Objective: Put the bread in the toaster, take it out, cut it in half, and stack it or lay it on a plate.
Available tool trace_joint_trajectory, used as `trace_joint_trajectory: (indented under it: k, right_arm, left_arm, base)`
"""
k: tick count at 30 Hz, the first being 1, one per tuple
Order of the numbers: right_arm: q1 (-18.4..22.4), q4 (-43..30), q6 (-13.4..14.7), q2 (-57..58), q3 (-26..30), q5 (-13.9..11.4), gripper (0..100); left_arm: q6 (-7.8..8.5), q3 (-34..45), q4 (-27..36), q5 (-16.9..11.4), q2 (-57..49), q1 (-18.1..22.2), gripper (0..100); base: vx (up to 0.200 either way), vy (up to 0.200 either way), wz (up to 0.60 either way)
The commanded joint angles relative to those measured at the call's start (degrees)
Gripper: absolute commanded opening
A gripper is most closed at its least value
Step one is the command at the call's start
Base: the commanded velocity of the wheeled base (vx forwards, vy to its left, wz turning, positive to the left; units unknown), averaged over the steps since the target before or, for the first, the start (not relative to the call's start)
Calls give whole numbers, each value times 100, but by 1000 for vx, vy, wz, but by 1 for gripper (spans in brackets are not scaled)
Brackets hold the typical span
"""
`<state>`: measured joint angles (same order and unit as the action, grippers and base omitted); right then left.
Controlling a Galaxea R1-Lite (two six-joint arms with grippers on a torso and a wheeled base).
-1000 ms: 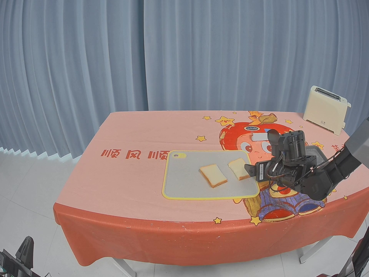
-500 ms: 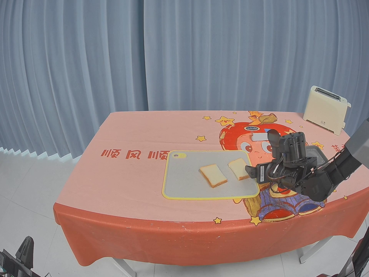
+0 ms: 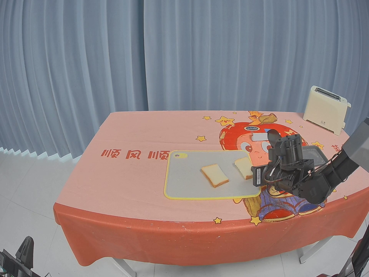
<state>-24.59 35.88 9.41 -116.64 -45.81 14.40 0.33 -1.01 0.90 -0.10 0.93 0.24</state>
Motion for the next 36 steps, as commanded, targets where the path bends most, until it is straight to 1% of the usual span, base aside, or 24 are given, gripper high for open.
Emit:
trace_joint_trajectory:
  k: [1,7,17,26,34,36]
  right_arm:
    - [-55,16,8,-96,2,10,0]
    - [-178,42,52,-52,55,10,0]
    - [-178,69,70,89,11,10,0]
    - [-178,69,70,537,20,2,0]
    - [-187,69,52,572,37,19,0]
    - [-231,69,52,827,90,19,0]
  left_arm:
    - [2,66,-2,1,-5,2,0]
    - [2,66,-2,1,-5,2,0]
    - [2,66,-2,-8,-5,2,0]
    - [2,66,-2,1,-5,2,0]
    - [2,75,-2,-8,-5,2,0]
    - [2,66,-2,-8,-5,2,0]
  base:
    - [0,0,0]
    - [0,0,0]
    - [0,0,0]
    - [0,0,0]
    - [0,0,0]
    - [0,0,0]
